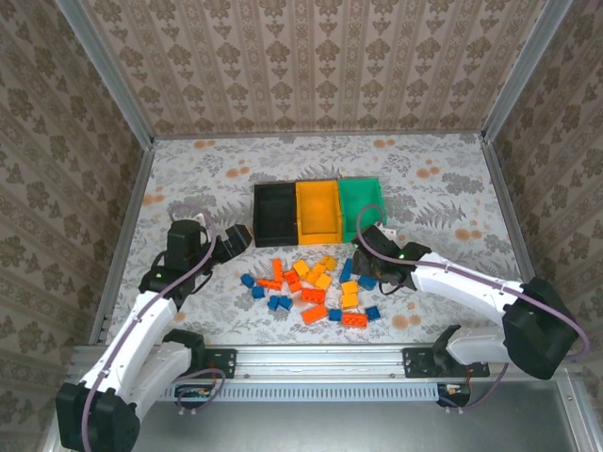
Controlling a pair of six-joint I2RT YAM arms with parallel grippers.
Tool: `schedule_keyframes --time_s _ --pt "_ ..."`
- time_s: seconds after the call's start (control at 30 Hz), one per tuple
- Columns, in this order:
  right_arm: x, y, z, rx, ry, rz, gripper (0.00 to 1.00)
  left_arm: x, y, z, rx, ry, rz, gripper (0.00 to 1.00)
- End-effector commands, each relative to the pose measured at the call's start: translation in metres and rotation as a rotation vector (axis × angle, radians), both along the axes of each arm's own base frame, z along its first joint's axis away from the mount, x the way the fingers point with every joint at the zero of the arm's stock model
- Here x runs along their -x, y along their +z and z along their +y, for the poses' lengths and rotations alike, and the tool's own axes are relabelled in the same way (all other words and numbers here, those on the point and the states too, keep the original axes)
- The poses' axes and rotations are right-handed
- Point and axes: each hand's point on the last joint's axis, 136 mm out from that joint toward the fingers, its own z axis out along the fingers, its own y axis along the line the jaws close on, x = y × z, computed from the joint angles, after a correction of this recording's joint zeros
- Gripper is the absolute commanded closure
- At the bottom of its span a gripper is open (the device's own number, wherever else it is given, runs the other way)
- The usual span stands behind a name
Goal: Sort the legos into containers by color
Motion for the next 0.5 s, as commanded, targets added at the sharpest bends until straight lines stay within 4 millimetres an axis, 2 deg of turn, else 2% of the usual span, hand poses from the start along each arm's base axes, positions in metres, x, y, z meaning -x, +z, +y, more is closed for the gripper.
schedule_keyframes --time_s 0.0,0.07,0.2,0.3,0.47 --pt "0.011 -0.018 -0.003 -0.040 -0.113 0.105 0.36 -0.003 0.005 -0.008 0.036 -0.021 -0.001 0.00" --pt "0.010 -0.022 0.000 -0.045 -0.118 0.129 0.31 -0.002 0.003 -0.009 0.038 -0.027 0.005 0.00" --pt "0.011 -0.036 -0.003 -0.027 -0.143 0.177 0.29 -0.002 0.000 -0.009 0.038 -0.027 0.016 0.00" --pt "0.015 -0.047 -0.012 -0.014 -0.172 0.214 0.30 0.000 -0.001 -0.008 0.031 -0.026 0.018 0.00" --pt "0.014 -0.059 -0.008 -0.061 -0.171 0.248 0.35 -0.001 -0.001 -0.007 0.024 -0.025 0.015 0.00"
